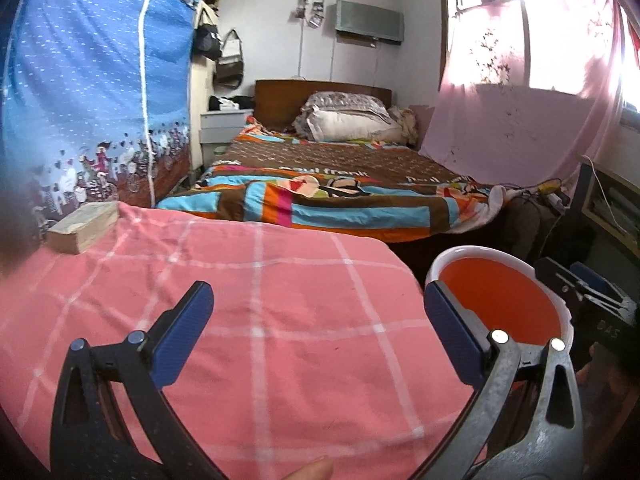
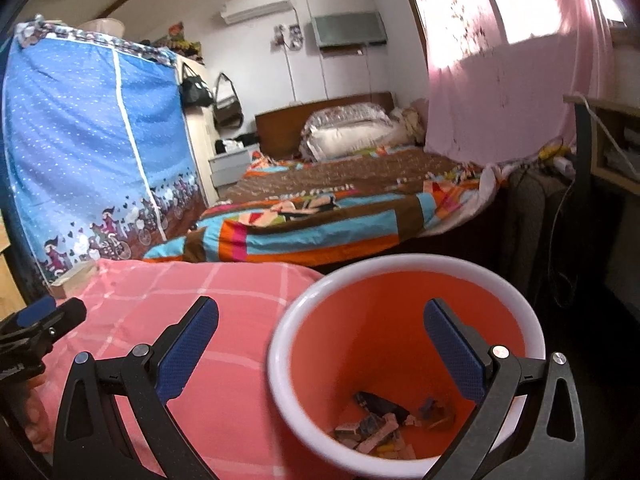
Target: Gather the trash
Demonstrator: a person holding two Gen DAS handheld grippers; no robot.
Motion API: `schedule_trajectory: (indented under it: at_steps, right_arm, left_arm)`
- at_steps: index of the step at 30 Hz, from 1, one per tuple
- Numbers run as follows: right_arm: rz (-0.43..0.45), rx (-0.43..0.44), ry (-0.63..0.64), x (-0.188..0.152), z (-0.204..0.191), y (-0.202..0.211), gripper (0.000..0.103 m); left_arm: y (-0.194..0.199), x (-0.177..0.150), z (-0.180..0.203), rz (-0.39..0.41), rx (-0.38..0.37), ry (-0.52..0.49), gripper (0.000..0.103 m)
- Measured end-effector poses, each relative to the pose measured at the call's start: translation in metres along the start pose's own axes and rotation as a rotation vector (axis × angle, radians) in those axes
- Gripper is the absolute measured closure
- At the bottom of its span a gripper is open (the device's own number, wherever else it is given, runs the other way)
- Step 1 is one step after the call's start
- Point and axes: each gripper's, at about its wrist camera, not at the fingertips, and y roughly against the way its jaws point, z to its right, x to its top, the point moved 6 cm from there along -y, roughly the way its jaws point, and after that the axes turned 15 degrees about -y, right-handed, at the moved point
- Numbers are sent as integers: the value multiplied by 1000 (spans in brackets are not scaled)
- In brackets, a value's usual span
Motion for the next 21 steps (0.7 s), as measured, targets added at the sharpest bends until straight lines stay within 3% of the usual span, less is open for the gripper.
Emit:
schedule_trajectory:
  at_steps: [14,21]
  right_arm:
    - [154,84,106,-28,-57,68,0]
    - [217,110,102,-49,-66,104,0]
  left_arm:
    - [72,-40,-45,65,113,32,0]
    - [104,-65,-60,86,123,79,0]
